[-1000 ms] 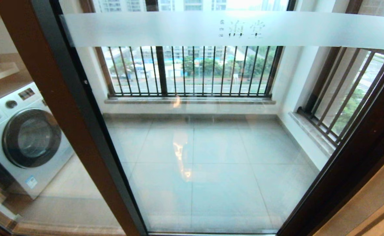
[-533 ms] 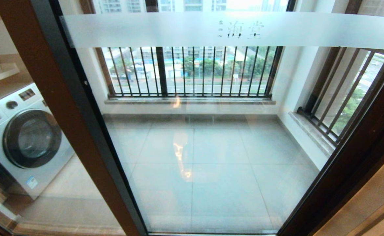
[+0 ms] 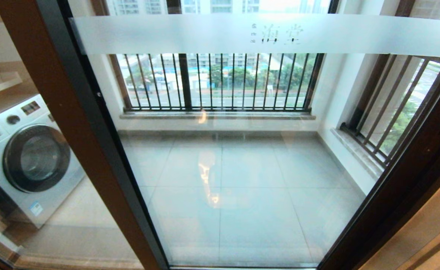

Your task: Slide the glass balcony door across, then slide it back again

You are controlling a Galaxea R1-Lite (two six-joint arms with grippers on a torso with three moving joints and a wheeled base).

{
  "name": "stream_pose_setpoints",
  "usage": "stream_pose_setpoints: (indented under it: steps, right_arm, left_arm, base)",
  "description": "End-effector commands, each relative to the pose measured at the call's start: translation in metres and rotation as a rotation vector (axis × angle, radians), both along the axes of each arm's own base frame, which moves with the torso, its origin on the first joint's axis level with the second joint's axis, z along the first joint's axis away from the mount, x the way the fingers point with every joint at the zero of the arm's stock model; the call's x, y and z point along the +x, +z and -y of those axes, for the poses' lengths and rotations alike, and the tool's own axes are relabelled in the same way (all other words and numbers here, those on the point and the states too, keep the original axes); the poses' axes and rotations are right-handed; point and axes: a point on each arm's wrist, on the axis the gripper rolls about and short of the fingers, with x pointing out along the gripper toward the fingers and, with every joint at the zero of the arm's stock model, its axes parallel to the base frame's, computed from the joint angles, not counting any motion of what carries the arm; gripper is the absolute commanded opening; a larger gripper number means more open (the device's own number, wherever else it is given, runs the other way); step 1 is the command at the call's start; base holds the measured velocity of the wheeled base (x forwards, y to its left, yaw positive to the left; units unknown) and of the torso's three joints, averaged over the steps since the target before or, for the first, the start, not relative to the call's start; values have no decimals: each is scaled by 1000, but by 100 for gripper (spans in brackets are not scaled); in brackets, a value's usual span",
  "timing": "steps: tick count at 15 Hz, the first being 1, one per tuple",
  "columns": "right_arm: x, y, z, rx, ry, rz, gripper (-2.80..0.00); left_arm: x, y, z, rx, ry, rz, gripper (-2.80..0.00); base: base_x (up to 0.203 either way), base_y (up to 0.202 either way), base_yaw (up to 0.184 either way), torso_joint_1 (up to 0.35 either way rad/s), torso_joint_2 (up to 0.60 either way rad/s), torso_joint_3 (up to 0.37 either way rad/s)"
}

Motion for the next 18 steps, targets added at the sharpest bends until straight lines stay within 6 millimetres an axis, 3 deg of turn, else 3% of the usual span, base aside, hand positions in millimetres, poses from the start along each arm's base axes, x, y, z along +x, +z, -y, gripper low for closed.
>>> stream_pose_setpoints:
  steps: [1, 3, 7, 9, 11, 14, 18]
  right_arm:
    - [-3, 1, 4, -4, 15, 26, -280]
    - [-5, 0, 20, -15, 71, 98, -280]
    - [-38, -46, 13, -17, 19, 212, -280]
    - [-44, -57, 12, -16, 10, 211, -280]
    - [-27, -63, 12, -25, -14, 137, -280]
    - [28, -66, 14, -75, -118, 248, -280]
    - [94, -84, 19, -152, -340, 460, -280]
  left_arm:
    - [0, 0, 0, 0, 0, -1, -280]
    - [0, 0, 0, 0, 0, -1, -280]
    - [0, 0, 0, 0, 0, -1, -280]
    - [0, 0, 0, 0, 1, -1, -280]
    - [0, 0, 0, 0, 1, -1, -280]
    - [0, 0, 0, 0, 1, -1, -280]
    - [0, 0, 0, 0, 0, -1, -280]
  base:
    - [0, 0, 0, 0, 0, 0]
    - [0, 0, 0, 0, 0, 0]
    - [0, 0, 0, 0, 0, 0]
    - [0, 0, 0, 0, 0, 0]
    - [0, 0, 0, 0, 0, 0]
    - [0, 0, 0, 0, 0, 0]
    - [0, 0, 0, 0, 0, 0]
